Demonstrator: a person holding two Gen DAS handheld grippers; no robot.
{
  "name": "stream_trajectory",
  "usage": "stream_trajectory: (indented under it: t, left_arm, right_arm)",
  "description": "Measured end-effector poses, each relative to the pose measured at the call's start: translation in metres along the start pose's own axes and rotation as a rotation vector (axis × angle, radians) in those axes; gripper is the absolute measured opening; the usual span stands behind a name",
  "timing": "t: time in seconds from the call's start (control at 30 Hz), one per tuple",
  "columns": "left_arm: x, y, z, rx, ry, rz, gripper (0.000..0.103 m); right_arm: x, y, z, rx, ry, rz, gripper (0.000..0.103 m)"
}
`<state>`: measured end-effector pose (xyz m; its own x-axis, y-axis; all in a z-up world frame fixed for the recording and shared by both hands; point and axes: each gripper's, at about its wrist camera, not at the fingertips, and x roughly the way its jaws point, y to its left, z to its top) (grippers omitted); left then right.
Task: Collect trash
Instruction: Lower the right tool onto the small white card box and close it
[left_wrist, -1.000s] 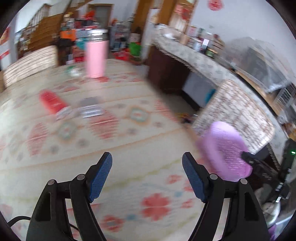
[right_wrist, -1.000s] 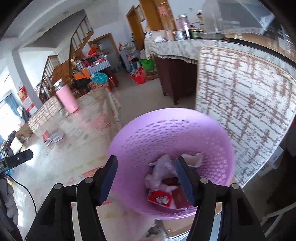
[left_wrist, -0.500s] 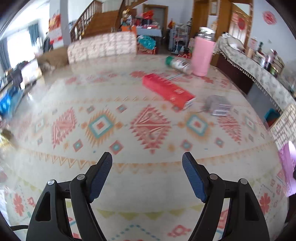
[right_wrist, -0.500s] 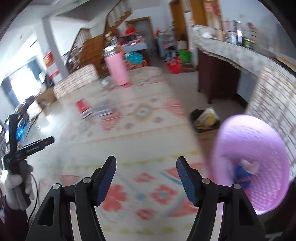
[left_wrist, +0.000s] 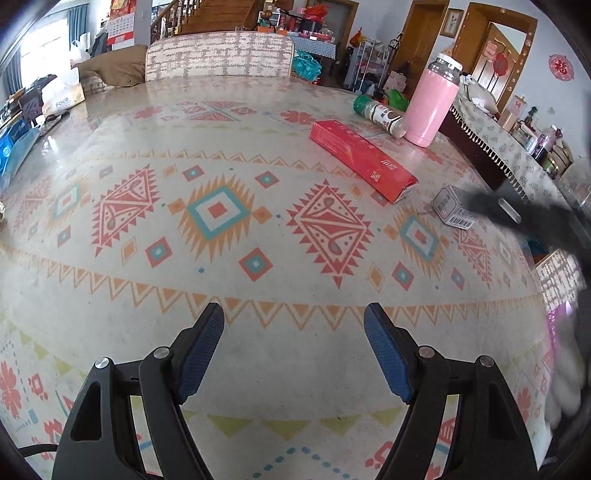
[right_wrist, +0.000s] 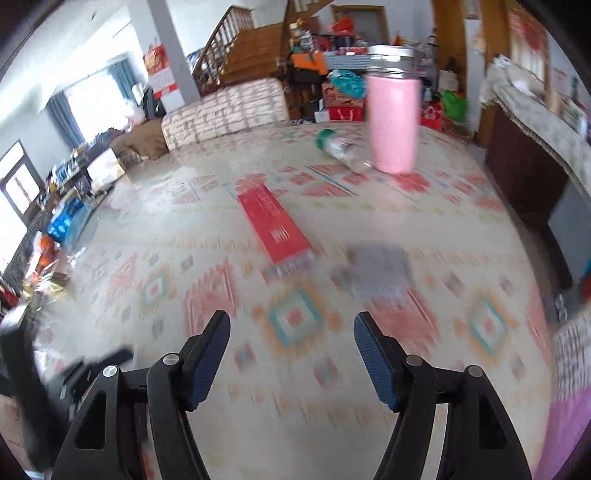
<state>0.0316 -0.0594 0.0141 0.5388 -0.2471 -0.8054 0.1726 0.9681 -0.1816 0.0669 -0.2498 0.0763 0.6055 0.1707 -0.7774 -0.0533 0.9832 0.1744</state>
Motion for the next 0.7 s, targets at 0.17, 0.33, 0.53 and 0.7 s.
stream_trajectory:
  t: [0.17, 0.33, 0.53, 0.7]
  left_arm:
    - [0.000, 0.001, -0.002, -0.007, 0.003, 0.006, 0.077]
    - [0.001, 0.002, -0.002, -0.020, 0.005, -0.009, 0.080]
    - [-0.002, 0.012, 0.000, -0.079, 0.014, -0.054, 0.081]
    - [-0.013, 0.038, 0.007, -0.181, -0.037, -0.046, 0.081]
  right_arm:
    - [0.058, 0.021, 0.046, -0.065, 0.057, -0.067, 0.077]
    - [0.096, 0.020, 0.065, -0.079, 0.120, -0.108, 0.077]
    - [0.115, 0.022, 0.065, -0.105, 0.152, -0.142, 0.050]
    - [0.102, 0.029, 0.045, -0.102, 0.169, -0.114, 0.043]
